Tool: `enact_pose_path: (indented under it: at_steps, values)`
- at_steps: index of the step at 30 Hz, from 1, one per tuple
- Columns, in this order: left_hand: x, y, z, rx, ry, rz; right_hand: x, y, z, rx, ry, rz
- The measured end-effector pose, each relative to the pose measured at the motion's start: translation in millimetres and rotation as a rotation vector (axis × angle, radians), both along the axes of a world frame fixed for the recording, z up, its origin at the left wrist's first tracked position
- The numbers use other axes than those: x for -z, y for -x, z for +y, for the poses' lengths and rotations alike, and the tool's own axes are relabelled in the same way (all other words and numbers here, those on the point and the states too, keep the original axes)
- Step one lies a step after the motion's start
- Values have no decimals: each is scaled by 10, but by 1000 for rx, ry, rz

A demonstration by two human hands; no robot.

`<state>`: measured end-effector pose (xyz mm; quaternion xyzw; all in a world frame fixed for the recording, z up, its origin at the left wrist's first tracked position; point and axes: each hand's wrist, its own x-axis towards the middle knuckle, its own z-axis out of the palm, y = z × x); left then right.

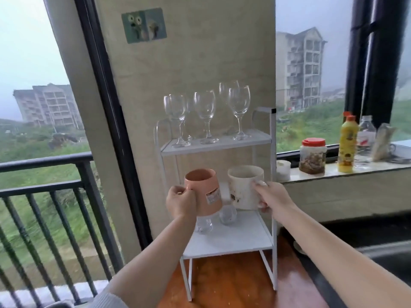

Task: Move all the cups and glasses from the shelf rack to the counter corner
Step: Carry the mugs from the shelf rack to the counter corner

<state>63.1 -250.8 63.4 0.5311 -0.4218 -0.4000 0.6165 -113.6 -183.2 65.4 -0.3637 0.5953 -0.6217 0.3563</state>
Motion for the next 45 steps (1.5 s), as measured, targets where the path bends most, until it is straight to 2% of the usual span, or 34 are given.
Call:
enact_pose_path:
  at_steps: [4, 9, 15, 19, 23, 34, 38, 45]
  values:
    - [-37, 100, 252, 53, 12, 16, -44, 7, 481, 24, 20, 107]
    - [-182, 471, 662, 169, 76, 19, -199, 304, 1198, 87, 70, 98]
    - [-325, 1322, 1427, 334, 153, 47, -285, 948, 2368, 327, 59, 133]
    - [-311, 2336, 2471, 521, 114, 132, -296, 1614, 3648, 552, 68, 136]
    - [-289, 3020, 3179, 660, 82, 232, -365, 1990, 4539, 677, 95, 66]
    - [-195, 5366, 5960, 1179, 108, 194, -206, 3314, 7329, 1290, 81, 12]
    - [-184, 6086, 6738, 1341, 126, 118, -147, 3819, 8029, 1440, 80, 5]
    - [-288, 7689, 8335, 1665, 96, 149, -286, 4820, 9381, 1762, 106, 22]
